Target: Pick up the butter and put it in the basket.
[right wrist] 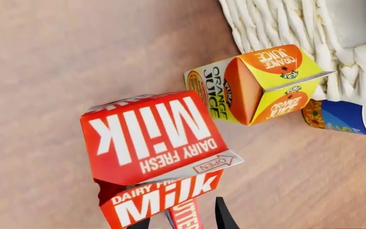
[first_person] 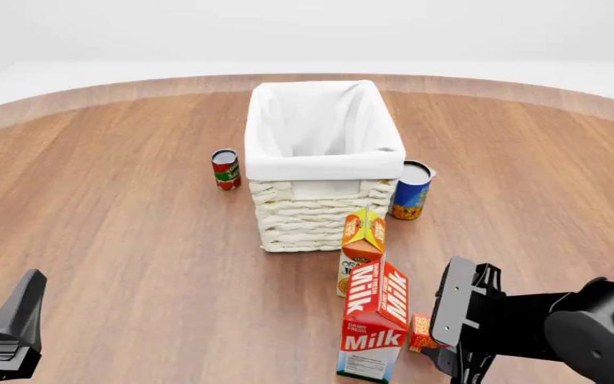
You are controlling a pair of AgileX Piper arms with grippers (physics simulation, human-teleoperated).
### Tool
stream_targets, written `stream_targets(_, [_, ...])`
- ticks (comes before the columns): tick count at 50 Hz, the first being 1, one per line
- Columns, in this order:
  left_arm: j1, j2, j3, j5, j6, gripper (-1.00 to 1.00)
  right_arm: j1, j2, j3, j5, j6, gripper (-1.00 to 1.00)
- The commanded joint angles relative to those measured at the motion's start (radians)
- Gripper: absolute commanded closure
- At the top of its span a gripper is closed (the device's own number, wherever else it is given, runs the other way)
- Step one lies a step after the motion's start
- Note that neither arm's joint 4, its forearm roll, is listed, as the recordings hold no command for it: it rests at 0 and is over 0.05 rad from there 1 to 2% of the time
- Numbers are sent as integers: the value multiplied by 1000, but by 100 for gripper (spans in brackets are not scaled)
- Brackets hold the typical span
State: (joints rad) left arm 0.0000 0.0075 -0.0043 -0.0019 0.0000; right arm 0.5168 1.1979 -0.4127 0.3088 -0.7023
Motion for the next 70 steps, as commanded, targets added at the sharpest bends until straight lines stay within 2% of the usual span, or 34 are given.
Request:
stream_targets(1, [0,0,0,0,0,-100,-13,13,4,-11,0,-100])
stream_targets(32, [0,0,0,0,0,-100,-5,76,28,-74,36,-100])
stream_targets(70, [0,0,0,0,0,-100,-42,118,-13,-39,-5,-100])
